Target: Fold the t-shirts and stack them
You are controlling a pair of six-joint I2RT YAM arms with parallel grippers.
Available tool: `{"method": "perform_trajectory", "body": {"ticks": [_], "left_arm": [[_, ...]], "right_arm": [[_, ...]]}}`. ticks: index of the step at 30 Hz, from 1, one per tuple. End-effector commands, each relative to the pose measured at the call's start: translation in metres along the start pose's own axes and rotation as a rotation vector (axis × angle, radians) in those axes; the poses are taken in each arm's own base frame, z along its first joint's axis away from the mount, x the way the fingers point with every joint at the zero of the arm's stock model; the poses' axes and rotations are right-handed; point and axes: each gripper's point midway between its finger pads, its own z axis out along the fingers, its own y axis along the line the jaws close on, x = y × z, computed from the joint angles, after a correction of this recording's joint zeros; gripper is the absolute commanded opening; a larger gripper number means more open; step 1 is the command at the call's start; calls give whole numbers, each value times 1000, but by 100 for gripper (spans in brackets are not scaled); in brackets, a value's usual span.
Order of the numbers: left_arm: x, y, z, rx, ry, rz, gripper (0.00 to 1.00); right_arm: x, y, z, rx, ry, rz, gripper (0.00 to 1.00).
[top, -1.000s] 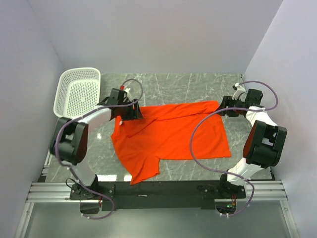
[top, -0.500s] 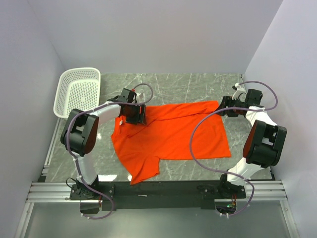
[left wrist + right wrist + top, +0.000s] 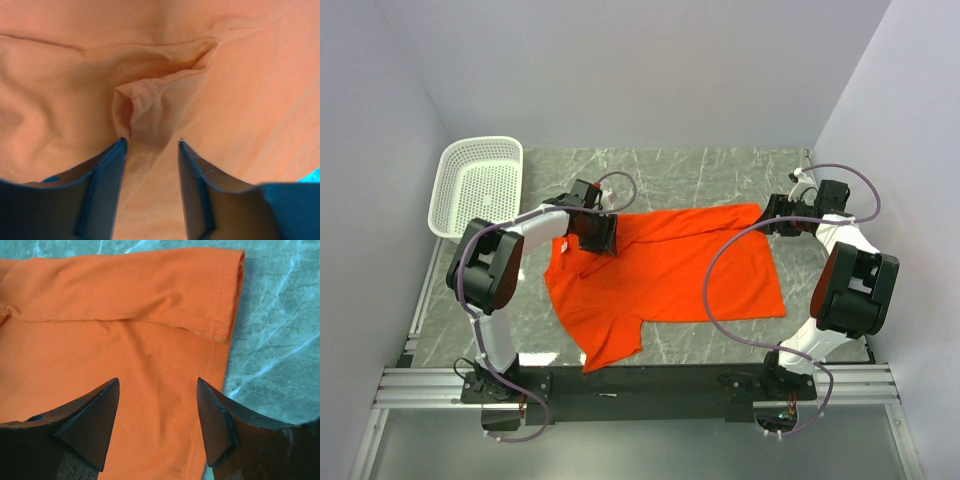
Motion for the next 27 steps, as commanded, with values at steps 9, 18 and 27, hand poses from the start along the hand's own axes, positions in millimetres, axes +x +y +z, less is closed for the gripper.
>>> {"method": "perform_trajectory", "body": {"ticks": [9, 18, 27], "left_arm": [[-9, -13, -16, 9, -55, 51, 15], [3, -38, -20, 108, -27, 84, 1], [30, -64, -27, 159, 13, 140, 32]], "right_arm": [[-13, 9, -7, -32, -32, -13, 70], [-14, 8, -8, -36, -34, -5, 70], [-14, 7, -8, -35, -34, -6, 70]]}}
